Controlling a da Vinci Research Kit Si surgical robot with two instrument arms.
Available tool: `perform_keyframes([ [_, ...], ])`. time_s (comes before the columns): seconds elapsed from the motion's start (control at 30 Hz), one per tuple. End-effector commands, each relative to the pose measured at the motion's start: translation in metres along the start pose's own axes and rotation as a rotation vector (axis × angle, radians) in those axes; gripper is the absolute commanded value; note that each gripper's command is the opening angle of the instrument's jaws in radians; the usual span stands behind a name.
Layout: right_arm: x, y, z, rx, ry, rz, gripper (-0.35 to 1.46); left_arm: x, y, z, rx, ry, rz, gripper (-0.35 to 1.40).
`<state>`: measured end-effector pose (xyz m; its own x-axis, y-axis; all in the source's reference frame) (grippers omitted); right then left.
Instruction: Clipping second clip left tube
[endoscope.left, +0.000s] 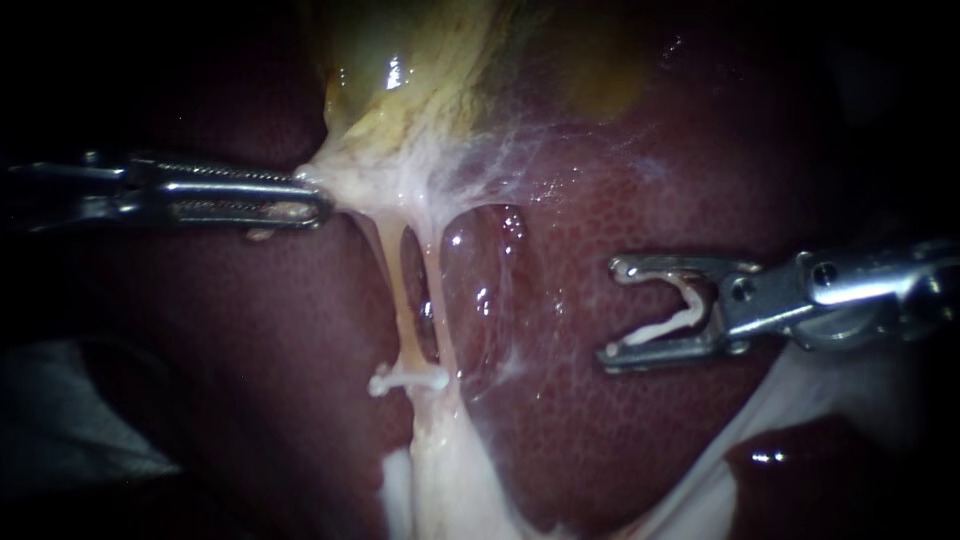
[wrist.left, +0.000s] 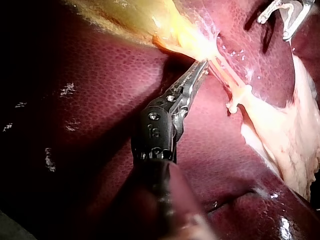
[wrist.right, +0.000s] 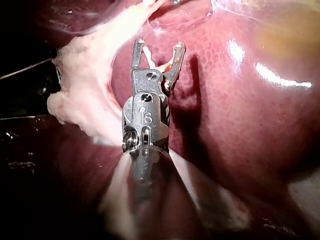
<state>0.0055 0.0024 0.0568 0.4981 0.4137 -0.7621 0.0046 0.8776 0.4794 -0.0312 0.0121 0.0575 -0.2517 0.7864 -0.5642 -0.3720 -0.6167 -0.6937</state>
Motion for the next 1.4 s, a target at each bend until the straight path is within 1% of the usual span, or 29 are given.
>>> perform_keyframes([
  [0.03, 0.0003, -0.0001, 0.0007, 0.01, 0.013, 0.023, 0.5, -0.0001, 0.0, 0.0001, 0.0, 0.001, 0.001, -0.35],
  [0.1, 0.0007, -0.0002, 0.0017, 0.023, 0.022, 0.033, 0.5, 0.0, 0.0, 0.0001, 0.0, 0.001, 0.001, -0.35],
  [0.17, 0.0011, -0.0004, 0.0031, 0.049, 0.037, 0.059, 0.5, 0.0, 0.0, 0.0001, 0.0, 0.001, 0.001, -0.35],
  [0.33, 0.0017, -0.0006, 0.0065, 0.092, 0.078, 0.112, 0.5, 0.0, 0.0, 0.0001, 0.0, 0.001, 0.001, -0.35],
  [0.5, 0.0022, -0.0003, 0.0101, 0.138, 0.115, 0.152, 0.49, 0.0, 0.0, 0.0002, 0.001, 0.001, 0.001, -0.35],
  [0.6, 0.0022, 0.0001, 0.0118, 0.162, 0.125, 0.176, 0.49, 0.0, 0.0, 0.0002, 0.001, 0.001, 0.001, -0.35],
  [0.73, 0.0013, 0.0009, 0.0136, 0.192, 0.128, 0.194, 0.49, 0.0, 0.0, 0.0002, 0.001, 0.001, 0.001, -0.35],
  [0.9, -0.0008, 0.0019, 0.015, 0.238, 0.123, 0.206, 0.48, 0.0, -0.0001, 0.0003, 0.001, 0.001, 0.001, -0.35],
  [1.0, -0.0017, 0.0024, 0.0156, 0.254, 0.122, 0.209, 0.47, 0.0, -0.0001, 0.0003, 0.001, 0.001, 0.001, -0.35],
  [1.13, -0.0023, 0.0029, 0.0162, 0.261, 0.128, 0.214, 0.47, 0.0, -0.0002, 0.0003, 0.001, 0.001, 0.001, -0.35],
  [1.4, -0.0028, 0.0036, 0.0168, 0.261, 0.128, 0.212, 0.47, 0.0, -0.0002, 0.0003, 0.001, 0.001, 0.001, -0.35],
])
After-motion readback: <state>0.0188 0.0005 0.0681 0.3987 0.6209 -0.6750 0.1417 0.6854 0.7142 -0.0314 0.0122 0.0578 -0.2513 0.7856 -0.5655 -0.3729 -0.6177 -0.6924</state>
